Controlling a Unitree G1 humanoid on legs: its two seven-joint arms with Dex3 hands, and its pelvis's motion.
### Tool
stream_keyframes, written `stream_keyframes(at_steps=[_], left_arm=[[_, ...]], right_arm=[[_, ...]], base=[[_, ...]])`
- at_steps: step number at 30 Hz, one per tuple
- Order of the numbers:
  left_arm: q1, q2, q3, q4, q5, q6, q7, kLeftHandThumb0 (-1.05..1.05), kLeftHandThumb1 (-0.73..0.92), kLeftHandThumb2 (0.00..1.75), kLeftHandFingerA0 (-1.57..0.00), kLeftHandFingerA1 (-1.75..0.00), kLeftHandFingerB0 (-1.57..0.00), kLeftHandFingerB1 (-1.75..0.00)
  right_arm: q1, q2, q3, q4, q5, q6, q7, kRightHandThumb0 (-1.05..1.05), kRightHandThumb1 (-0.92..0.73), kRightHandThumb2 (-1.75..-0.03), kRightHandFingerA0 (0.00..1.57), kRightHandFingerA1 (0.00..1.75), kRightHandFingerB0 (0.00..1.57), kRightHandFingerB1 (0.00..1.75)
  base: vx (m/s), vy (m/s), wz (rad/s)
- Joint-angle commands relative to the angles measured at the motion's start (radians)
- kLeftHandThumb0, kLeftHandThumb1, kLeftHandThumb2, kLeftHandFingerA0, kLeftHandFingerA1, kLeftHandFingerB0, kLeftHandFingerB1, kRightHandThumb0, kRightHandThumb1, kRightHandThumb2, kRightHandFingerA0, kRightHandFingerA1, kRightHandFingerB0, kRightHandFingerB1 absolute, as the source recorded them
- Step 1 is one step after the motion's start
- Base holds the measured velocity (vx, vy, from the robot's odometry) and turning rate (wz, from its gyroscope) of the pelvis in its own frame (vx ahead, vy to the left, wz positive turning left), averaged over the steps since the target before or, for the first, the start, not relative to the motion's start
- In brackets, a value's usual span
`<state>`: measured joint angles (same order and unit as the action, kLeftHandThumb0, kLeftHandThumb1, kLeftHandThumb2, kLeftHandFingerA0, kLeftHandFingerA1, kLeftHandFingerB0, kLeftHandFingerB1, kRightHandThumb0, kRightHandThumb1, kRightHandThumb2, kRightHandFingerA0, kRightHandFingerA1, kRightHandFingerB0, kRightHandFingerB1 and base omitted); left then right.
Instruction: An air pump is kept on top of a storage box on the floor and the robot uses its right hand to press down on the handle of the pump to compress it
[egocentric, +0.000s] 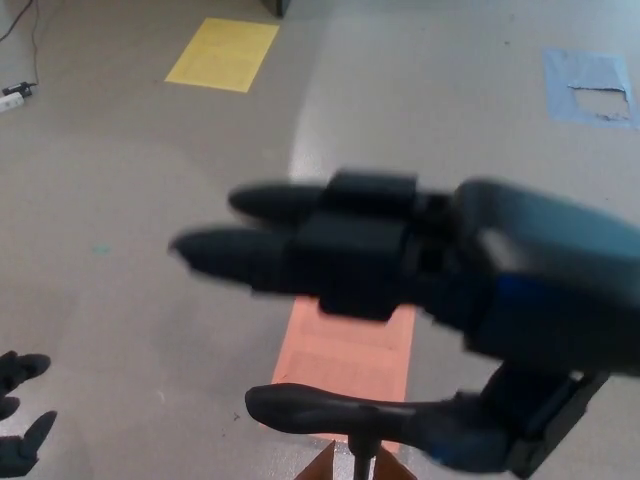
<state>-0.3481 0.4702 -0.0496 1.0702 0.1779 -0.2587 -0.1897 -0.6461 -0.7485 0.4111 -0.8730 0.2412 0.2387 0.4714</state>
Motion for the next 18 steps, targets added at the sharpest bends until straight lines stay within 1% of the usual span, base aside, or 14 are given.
stream_keyframes(at_steps=[1, 6, 9, 18], left_arm=[[-0.003, 0.033, 0.011, 0.029, -0.010, -0.045, -0.045, -0.34, 0.59, 1.10, -0.01, -0.49, 0.00, -0.48], [-0.008, 0.031, 0.000, 0.050, 0.007, -0.037, -0.031, -0.33, 0.60, 1.11, 0.00, -0.48, 0.00, -0.47], [-0.009, 0.030, -0.008, 0.057, 0.016, -0.038, -0.028, -0.32, 0.61, 1.11, 0.00, -0.48, 0.00, -0.47], [0.013, 0.033, -0.014, 0.055, 0.016, -0.051, -0.020, -0.33, 0.60, 1.10, 0.00, -0.48, 0.00, -0.47]], right_arm=[[0.023, 0.010, 0.112, 0.050, -0.080, 0.106, 0.101, -0.94, -0.88, -1.20, 0.00, 0.07, 0.00, 0.06], [0.053, 0.035, 0.201, 0.137, -0.195, 0.103, 0.099, -0.94, -0.87, -1.20, 0.00, 0.07, 0.00, 0.06], [0.071, 0.063, 0.250, 0.197, -0.258, 0.079, 0.088, -0.96, -0.88, -1.21, 0.00, 0.05, 0.00, 0.04], [0.141, 0.148, 0.298, 0.290, -0.340, 0.012, 0.070, -0.94, -0.87, -1.19, 0.00, 0.06, 0.00, 0.06]], base=[[0.00, 0.000, 0.00], [0.00, 0.000, 0.00], [0.00, 0.000, 0.00], [0.00, 0.000, 0.00]])
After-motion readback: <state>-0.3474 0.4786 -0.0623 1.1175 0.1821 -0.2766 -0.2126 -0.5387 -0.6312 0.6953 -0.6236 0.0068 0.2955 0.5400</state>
